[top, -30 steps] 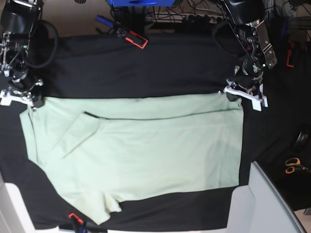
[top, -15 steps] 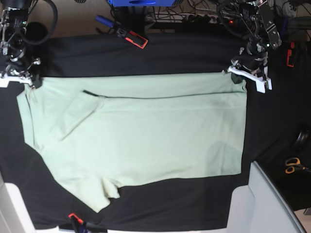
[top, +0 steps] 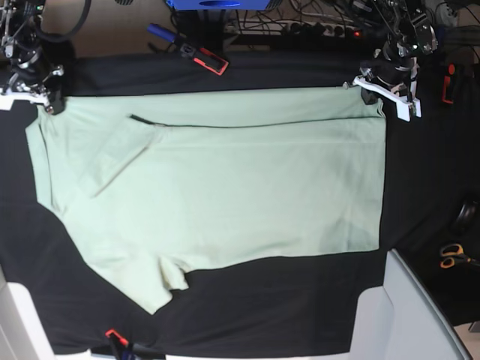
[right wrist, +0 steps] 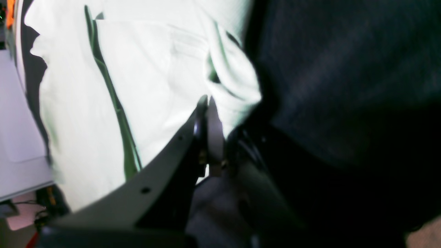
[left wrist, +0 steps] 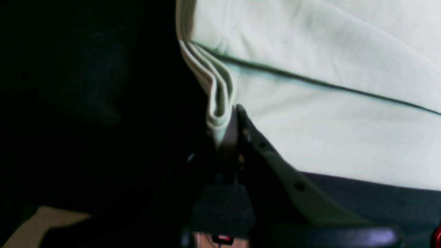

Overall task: Fold the T-shirt properly
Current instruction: 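Pull the folded edge back toward the arms with both grippers, then release the edge and raise both grippers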

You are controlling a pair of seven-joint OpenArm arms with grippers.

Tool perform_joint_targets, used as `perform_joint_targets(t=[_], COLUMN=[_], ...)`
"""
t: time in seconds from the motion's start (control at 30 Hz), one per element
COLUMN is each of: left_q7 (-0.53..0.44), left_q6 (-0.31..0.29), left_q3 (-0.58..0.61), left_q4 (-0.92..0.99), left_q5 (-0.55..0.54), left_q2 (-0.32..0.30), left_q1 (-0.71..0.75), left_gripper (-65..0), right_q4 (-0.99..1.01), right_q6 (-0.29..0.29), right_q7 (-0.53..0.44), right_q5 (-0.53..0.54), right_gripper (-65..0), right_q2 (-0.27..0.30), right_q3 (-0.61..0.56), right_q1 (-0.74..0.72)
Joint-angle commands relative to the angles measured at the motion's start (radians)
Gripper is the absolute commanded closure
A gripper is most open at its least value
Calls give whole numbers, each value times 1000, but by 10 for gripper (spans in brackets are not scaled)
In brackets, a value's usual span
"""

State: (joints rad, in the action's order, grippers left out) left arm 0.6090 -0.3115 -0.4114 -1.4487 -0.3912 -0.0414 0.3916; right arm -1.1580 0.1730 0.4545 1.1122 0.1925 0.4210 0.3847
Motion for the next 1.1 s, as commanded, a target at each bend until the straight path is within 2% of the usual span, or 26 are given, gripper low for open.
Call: perform_joint_targets(t=[0.0, 0.23, 0.87, 0.93, 0.97, 1.07], left_q7=[12, 12, 12, 12, 13, 71], left_q6=[18, 18, 18, 19, 19, 21], left_q3=[-5, -13, -14, -14, -14, -17], left_q4=[-17, -17, -27, -27, -27, -27], left_q5=[19, 19, 19, 19, 19, 19], left_q2=[-8, -10, -10, -10, -10, -24], left_q1=[10, 50, 69, 71, 73, 69], left_gripper=[0, 0, 0, 0, -20, -166], right_q4=[-17, -86, -83, -86, -87, -87], right_q6=[-36, -36, -36, -37, -37, -40], right_q7=[20, 20, 45, 46, 46, 77], right_q5=[-14, -8, -10, -8, -8, -8], right_gripper=[0, 0, 0, -36, -78, -257], right_q2=[9, 8, 6, 6, 6, 5], right_q3=[5, 3, 2, -1, -3, 3], right_q1=[30, 87, 93, 93, 93, 95])
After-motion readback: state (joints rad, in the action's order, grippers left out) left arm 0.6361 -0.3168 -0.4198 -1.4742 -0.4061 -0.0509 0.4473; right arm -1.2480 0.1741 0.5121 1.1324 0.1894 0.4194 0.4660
